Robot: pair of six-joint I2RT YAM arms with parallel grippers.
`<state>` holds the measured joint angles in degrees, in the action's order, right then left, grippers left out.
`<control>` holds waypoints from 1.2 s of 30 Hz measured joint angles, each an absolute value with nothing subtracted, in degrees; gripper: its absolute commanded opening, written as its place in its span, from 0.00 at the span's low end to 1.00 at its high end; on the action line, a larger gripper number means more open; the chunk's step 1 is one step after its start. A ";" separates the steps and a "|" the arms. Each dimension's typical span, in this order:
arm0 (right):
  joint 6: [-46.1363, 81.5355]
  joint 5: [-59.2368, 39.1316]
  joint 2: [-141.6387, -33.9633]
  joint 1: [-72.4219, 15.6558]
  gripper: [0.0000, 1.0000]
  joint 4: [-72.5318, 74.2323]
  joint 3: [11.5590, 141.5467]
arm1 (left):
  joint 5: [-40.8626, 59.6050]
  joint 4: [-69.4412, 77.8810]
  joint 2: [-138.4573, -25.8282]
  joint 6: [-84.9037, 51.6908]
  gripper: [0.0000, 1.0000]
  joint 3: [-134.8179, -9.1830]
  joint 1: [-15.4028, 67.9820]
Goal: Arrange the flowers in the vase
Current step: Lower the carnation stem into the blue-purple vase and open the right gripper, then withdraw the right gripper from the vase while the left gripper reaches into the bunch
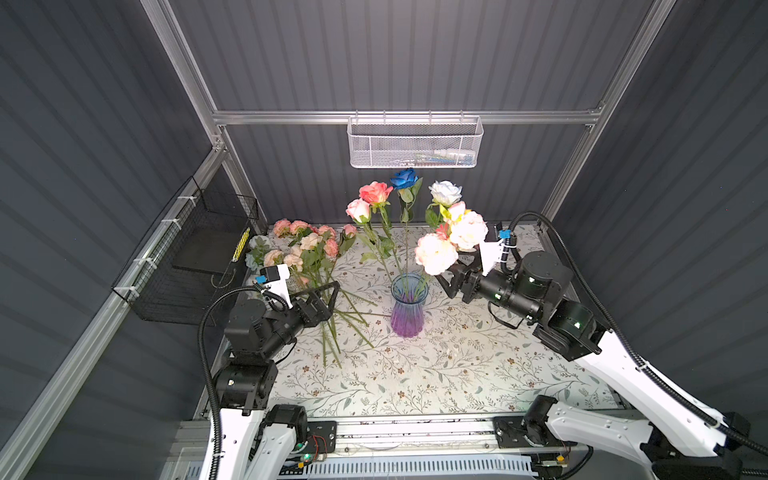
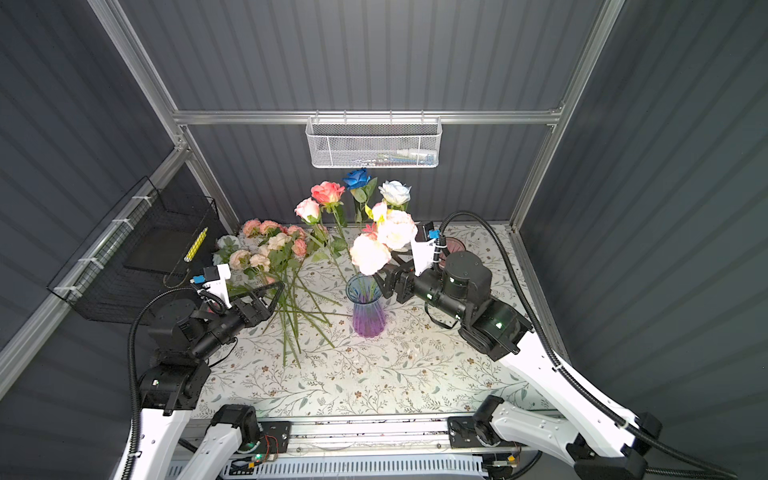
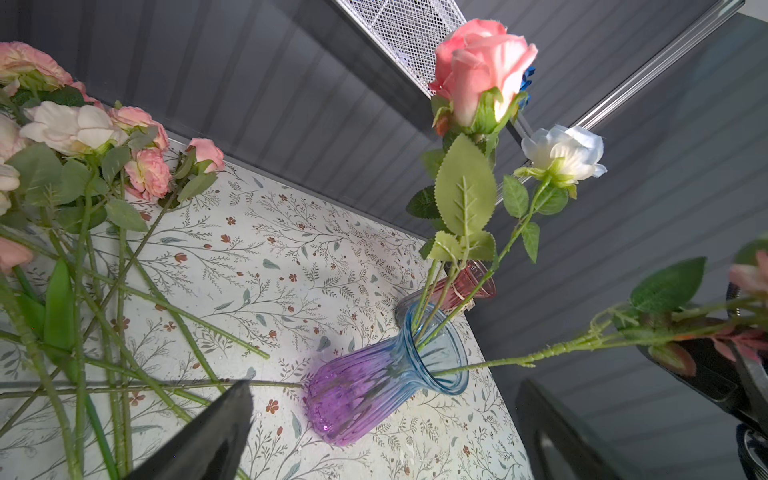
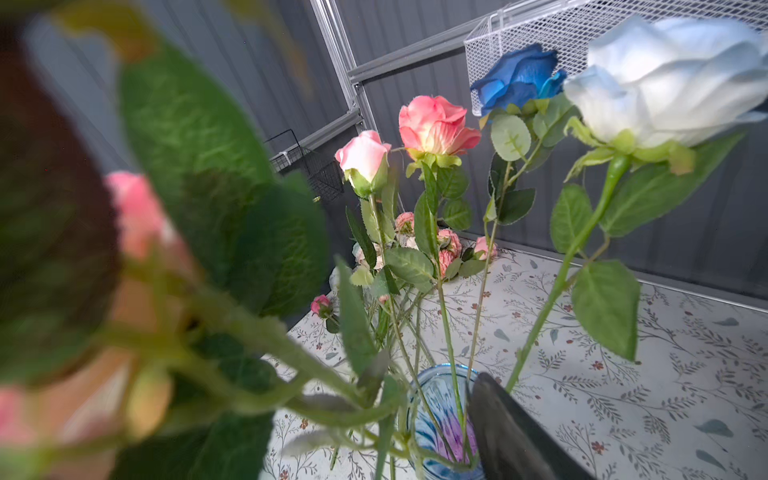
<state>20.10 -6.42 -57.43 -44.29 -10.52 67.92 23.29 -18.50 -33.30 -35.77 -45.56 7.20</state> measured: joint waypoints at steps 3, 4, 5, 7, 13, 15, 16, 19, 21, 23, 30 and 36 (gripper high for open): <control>20.62 -6.52 -56.47 -44.29 0.82 -12.05 67.57 | 22.87 -18.50 -33.30 -35.79 0.99 -45.56 7.20; 20.60 -6.66 -56.07 -44.29 0.82 -12.21 67.29 | 22.76 -18.52 -33.39 -35.79 1.00 -45.56 7.20; 20.64 -6.83 -55.55 -44.29 0.82 -12.53 66.92 | 22.65 -18.50 -33.50 -35.79 1.00 -45.56 7.20; 20.51 -7.09 -54.96 -44.29 0.79 -13.43 66.67 | 22.63 -18.50 -33.89 -35.81 1.00 -45.56 7.20; 17.56 -7.18 -59.48 -43.55 0.37 -18.22 72.95 | 22.70 -18.39 -35.29 -36.75 1.00 -45.54 7.20; 16.91 -7.35 -63.53 -42.83 0.34 -19.90 77.89 | 22.76 -18.15 -35.53 -37.10 1.00 -45.45 7.20; 16.60 -7.40 -65.43 -42.50 0.35 -20.73 80.12 | 22.81 -18.11 -35.55 -37.26 1.00 -45.43 7.20; 16.29 -7.75 -71.35 -41.45 0.39 -23.57 86.52 | 23.35 -17.87 -35.79 -37.74 0.99 -45.23 7.20; 16.32 -8.03 -74.78 -40.71 0.42 -25.61 90.13 | 23.77 -17.78 -36.05 -37.95 1.00 -45.23 7.20; 16.71 -8.64 -78.74 -39.92 0.49 -28.25 94.48 | 24.23 -17.69 -36.29 -38.17 1.00 -45.23 7.20; 17.69 -9.87 -89.14 -38.30 0.75 -35.29 107.26 | 25.30 -17.56 -36.67 -38.17 1.00 -45.23 7.20; 18.46 -12.01 -88.05 -38.04 0.81 -36.60 104.29 | 25.56 -17.56 -37.06 -38.17 1.00 -45.23 7.20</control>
